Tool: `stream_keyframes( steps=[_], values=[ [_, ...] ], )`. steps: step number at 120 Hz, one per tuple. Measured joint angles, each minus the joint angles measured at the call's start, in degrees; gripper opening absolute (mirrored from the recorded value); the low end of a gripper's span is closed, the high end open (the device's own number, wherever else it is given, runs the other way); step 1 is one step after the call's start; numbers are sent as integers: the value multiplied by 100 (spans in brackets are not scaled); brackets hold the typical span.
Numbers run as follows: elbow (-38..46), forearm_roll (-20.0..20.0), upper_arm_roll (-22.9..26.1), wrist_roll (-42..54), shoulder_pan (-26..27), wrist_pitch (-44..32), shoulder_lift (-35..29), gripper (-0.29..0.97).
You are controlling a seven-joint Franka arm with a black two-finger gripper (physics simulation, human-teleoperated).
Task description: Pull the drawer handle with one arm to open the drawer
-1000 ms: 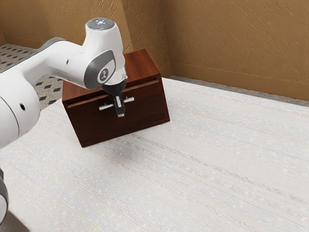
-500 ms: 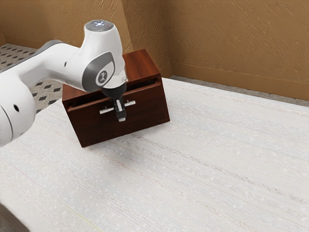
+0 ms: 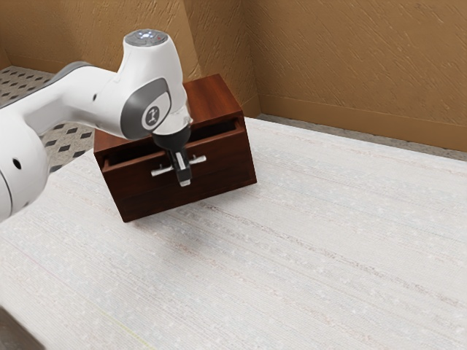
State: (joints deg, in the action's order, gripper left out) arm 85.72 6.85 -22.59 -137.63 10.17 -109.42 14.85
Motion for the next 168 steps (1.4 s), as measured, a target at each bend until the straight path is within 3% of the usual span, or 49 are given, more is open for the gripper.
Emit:
stream_keyframes(
  steps=[38,54,129,168],
  values=[
    [19,-62,-206,-158,249,106,-32,20],
    [-9,-87,-785,-215,886,192,-20,19],
    [130,-453,-809,-439,932,433,-146,19],
    [573,-472,-473,-632,869,502,-604,18]
  ],
)
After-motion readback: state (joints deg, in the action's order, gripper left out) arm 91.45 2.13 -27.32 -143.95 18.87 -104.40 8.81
